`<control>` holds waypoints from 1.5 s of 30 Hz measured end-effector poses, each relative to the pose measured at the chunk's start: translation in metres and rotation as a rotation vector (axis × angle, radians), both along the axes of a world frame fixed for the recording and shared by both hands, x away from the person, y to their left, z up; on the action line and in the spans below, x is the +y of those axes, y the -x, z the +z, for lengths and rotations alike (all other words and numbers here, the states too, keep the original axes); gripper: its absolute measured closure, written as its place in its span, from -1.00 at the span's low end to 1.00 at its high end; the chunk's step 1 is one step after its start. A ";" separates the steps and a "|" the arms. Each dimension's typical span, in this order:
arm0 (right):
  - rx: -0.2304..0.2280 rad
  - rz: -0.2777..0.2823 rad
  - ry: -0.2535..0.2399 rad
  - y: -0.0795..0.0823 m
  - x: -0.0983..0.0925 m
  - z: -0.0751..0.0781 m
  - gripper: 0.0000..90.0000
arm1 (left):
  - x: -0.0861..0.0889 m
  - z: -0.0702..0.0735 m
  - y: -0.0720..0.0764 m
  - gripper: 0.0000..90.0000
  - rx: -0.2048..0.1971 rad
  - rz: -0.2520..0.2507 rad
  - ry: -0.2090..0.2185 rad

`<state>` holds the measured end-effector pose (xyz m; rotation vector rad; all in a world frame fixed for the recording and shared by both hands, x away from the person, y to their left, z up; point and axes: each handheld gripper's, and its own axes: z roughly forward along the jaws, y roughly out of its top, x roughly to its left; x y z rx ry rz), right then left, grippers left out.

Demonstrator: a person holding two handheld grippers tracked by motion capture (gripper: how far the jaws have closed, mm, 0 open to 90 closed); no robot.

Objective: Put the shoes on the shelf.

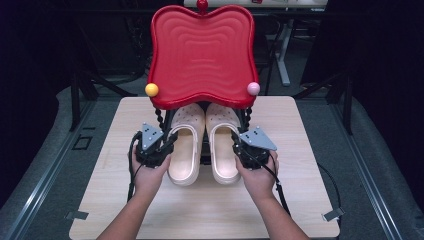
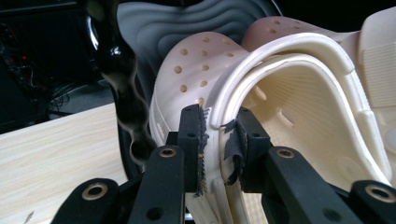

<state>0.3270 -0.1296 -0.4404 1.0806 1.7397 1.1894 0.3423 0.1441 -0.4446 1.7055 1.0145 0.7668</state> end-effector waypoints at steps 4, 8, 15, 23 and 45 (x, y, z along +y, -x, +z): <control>-0.008 -0.006 0.006 -0.008 0.005 0.001 0.68 | -0.005 0.002 -0.008 0.68 -0.001 0.004 -0.002; -0.016 -0.014 0.003 -0.014 0.009 0.000 0.67 | -0.006 0.001 -0.015 0.67 -0.010 0.018 -0.001; 0.010 -0.012 -0.013 -0.022 0.009 -0.006 0.66 | -0.007 -0.003 -0.020 0.65 -0.021 0.027 -0.007; 0.028 0.012 -0.034 -0.021 0.007 -0.007 0.60 | -0.007 -0.002 -0.018 0.60 -0.018 0.025 -0.012; 0.021 0.051 -0.031 -0.016 0.007 -0.005 0.33 | -0.003 -0.001 -0.019 0.17 0.016 -0.017 0.082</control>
